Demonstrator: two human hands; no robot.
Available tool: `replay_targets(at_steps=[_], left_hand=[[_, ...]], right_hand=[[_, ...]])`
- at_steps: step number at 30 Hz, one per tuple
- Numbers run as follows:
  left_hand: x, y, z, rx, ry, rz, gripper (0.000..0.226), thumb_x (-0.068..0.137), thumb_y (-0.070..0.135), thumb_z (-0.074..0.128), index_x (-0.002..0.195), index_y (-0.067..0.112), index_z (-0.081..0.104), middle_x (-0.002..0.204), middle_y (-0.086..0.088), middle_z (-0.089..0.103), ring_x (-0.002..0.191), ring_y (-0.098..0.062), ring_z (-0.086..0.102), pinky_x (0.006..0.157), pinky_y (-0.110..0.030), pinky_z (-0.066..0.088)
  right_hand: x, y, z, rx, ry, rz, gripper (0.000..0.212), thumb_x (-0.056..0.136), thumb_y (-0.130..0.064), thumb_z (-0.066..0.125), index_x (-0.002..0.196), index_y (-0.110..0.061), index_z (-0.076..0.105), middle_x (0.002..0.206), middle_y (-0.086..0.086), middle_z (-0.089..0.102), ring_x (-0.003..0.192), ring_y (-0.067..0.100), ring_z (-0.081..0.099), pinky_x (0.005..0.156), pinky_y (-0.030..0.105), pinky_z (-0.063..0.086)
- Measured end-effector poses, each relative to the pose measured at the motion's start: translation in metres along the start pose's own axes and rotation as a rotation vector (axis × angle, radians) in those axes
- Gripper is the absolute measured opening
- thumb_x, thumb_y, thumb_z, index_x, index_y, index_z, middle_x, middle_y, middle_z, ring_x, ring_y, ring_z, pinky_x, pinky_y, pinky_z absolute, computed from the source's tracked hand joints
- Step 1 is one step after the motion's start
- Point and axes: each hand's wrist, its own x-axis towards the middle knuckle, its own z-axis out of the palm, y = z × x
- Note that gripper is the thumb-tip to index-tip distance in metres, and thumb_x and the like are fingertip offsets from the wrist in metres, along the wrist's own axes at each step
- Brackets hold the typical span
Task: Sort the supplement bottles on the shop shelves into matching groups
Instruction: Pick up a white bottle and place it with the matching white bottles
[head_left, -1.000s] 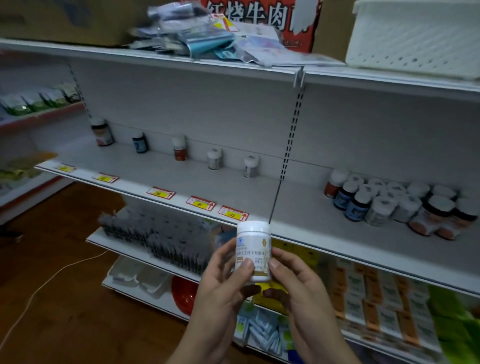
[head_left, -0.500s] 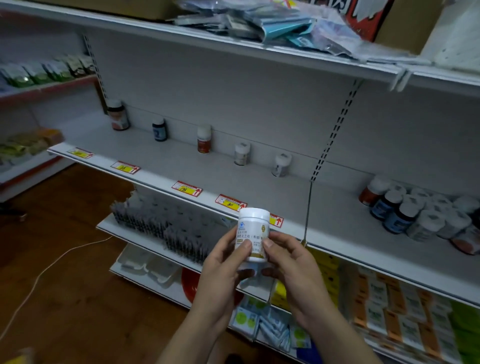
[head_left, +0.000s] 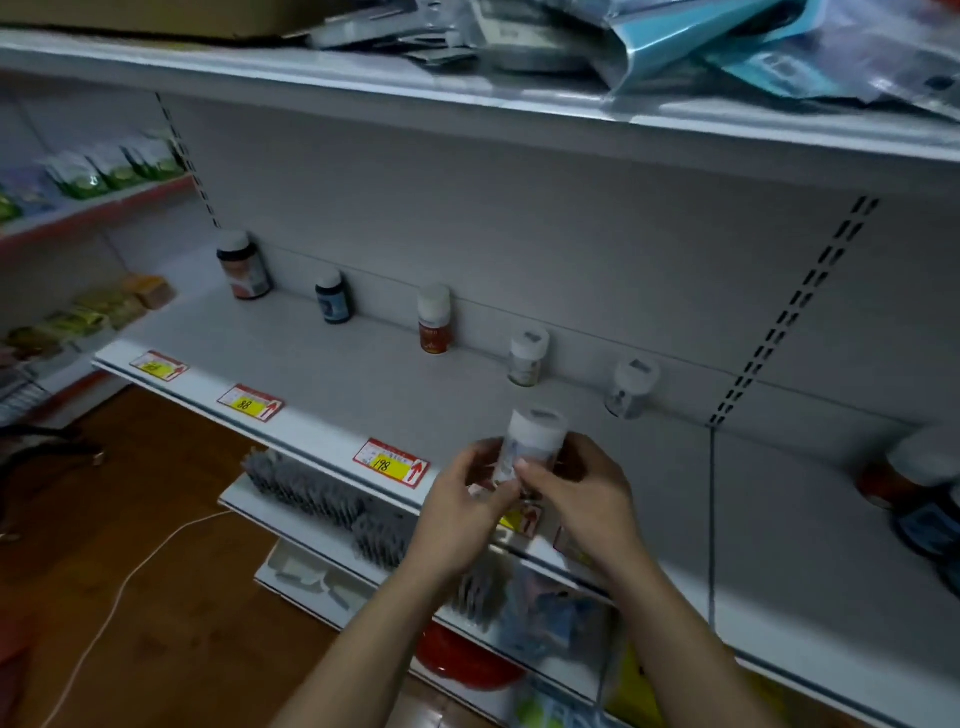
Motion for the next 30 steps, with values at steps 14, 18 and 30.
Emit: replay_targets(at_steps=[14, 18, 30], left_hand=[[0.125, -0.001, 0.007, -0.044, -0.123, -0.219, 0.044, 0.091, 0.006, 0.059, 0.135, 0.008, 0.049, 0.133, -0.014, 0.054, 0.105, -0.023, 0.058, 0.086, -0.042, 0.053], [0.138, 0.000, 0.001, -0.094, -0.202, -0.232, 0.043, 0.092, 0.006, 0.059, 0.134, 0.008, 0.049, 0.128, -0.011, 0.055, 0.101, -0.020, 0.058, 0.087, -0.040, 0.052], [0.156, -0.004, -0.024, -0.128, -0.358, -0.163, 0.030, 0.091, 0.006, 0.059, 0.118, 0.018, 0.054, 0.121, -0.005, 0.059, 0.092, -0.009, 0.060, 0.083, -0.033, 0.053]], right_hand=[[0.139, 0.031, 0.023, -0.252, 0.399, 0.051, 0.038, 0.071, -0.023, 0.081, 0.098, -0.009, 0.059, 0.093, 0.004, 0.066, 0.088, 0.022, 0.062, 0.070, 0.029, 0.041], [0.152, 0.025, 0.033, -0.319, 0.488, 0.078, 0.033, 0.076, -0.022, 0.077, 0.097, -0.005, 0.058, 0.100, 0.013, 0.067, 0.094, 0.030, 0.064, 0.070, 0.030, 0.039], [0.140, 0.000, 0.045, -0.429, 0.518, 0.125, 0.027, 0.081, -0.021, 0.073, 0.098, -0.006, 0.059, 0.101, 0.019, 0.065, 0.100, 0.035, 0.062, 0.077, 0.035, 0.045]])
